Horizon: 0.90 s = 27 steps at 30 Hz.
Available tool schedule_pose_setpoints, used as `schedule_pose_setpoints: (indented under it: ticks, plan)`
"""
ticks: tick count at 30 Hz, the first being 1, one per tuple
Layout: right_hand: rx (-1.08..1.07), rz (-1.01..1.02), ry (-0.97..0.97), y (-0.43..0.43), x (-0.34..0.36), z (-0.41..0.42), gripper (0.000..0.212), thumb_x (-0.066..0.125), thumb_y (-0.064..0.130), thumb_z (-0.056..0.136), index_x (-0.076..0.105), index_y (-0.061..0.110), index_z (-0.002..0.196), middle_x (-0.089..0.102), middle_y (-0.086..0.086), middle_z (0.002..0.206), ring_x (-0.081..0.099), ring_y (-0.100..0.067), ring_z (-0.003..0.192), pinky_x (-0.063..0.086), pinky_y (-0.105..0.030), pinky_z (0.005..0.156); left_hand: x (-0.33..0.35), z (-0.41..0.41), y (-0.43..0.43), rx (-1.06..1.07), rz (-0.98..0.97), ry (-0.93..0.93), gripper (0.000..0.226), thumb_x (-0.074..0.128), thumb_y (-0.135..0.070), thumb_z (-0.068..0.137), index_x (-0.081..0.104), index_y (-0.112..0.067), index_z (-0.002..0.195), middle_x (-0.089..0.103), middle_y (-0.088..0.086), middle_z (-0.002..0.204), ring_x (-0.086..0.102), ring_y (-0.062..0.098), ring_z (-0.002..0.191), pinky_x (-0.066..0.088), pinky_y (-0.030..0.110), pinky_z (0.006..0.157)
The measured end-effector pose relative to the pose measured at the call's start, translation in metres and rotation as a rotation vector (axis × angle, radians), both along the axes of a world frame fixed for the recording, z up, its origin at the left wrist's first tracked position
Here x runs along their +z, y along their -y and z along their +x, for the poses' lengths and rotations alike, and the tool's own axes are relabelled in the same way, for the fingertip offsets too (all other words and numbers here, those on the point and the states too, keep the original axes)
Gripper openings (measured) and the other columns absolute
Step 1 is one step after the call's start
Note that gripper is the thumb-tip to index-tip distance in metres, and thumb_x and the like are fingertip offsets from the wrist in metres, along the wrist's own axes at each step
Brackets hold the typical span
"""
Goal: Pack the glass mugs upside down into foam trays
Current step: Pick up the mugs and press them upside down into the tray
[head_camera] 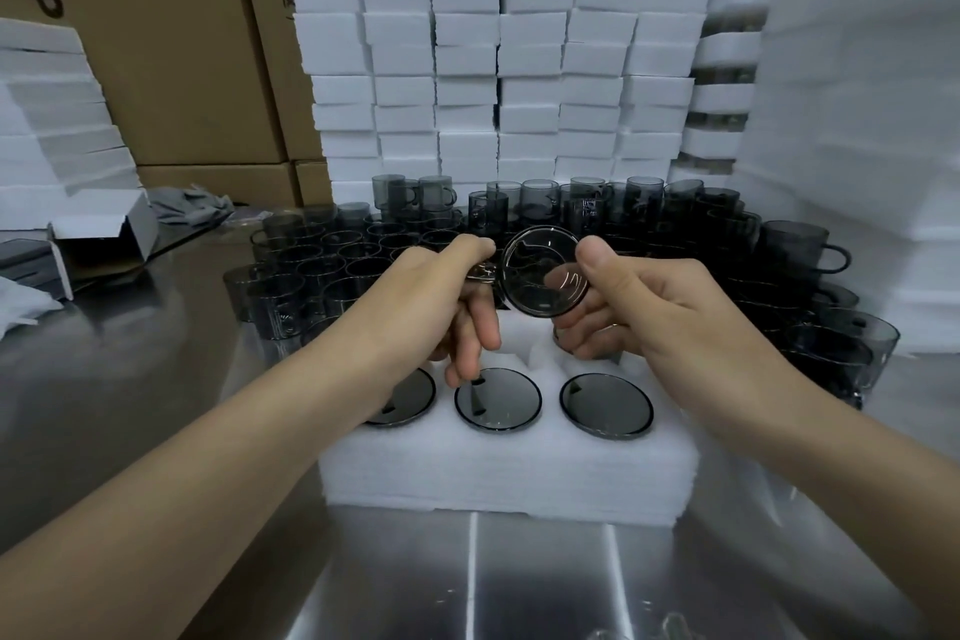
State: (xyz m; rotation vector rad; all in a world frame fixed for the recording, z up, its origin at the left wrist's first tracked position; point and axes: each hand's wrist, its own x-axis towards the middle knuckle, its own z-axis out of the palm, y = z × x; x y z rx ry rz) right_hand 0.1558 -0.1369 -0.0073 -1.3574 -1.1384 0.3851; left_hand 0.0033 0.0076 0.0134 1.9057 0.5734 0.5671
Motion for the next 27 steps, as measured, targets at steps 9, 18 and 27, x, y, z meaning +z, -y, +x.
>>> schedule_pose_setpoints:
  ticks: [9, 18, 27]
  plan:
    - [0.005, 0.004, 0.002, 0.0, 0.0, -0.001, 0.052, 0.056, 0.063, 0.096, 0.085, 0.019, 0.099, 0.08, -0.009, 0.095, 0.078, -0.019, 0.083, 0.062, -0.025, 0.074, -0.001, 0.0, -0.001, -0.001, 0.011, 0.009, 0.072, 0.043, -0.049, 0.106, 0.065, -0.016, 0.046, 0.057, 0.012, 0.044, 0.051, 0.022, 0.044, 0.04, 0.022, 0.051]
    - [0.034, -0.016, 0.086, 0.004, 0.001, -0.005, 0.034, 0.061, 0.056, 0.1, 0.077, 0.038, 0.124, 0.082, 0.004, 0.109, 0.079, -0.017, 0.096, 0.06, -0.022, 0.081, -0.001, 0.0, 0.001, -0.045, 0.07, 0.127, 0.071, 0.049, -0.059, 0.106, 0.07, -0.018, 0.053, 0.062, 0.011, 0.048, 0.056, 0.018, 0.047, 0.043, 0.016, 0.051]
    - [0.355, 0.094, -0.435, 0.007, 0.015, 0.001, 0.043, 0.06, 0.034, 0.095, 0.075, 0.008, 0.126, 0.078, -0.017, 0.122, 0.076, -0.026, 0.109, 0.062, -0.027, 0.082, -0.002, -0.003, 0.001, -0.166, 0.142, 0.342, 0.034, 0.077, -0.045, 0.087, 0.07, -0.013, 0.097, 0.069, 0.002, 0.078, 0.064, 0.011, 0.071, 0.045, 0.025, 0.06]
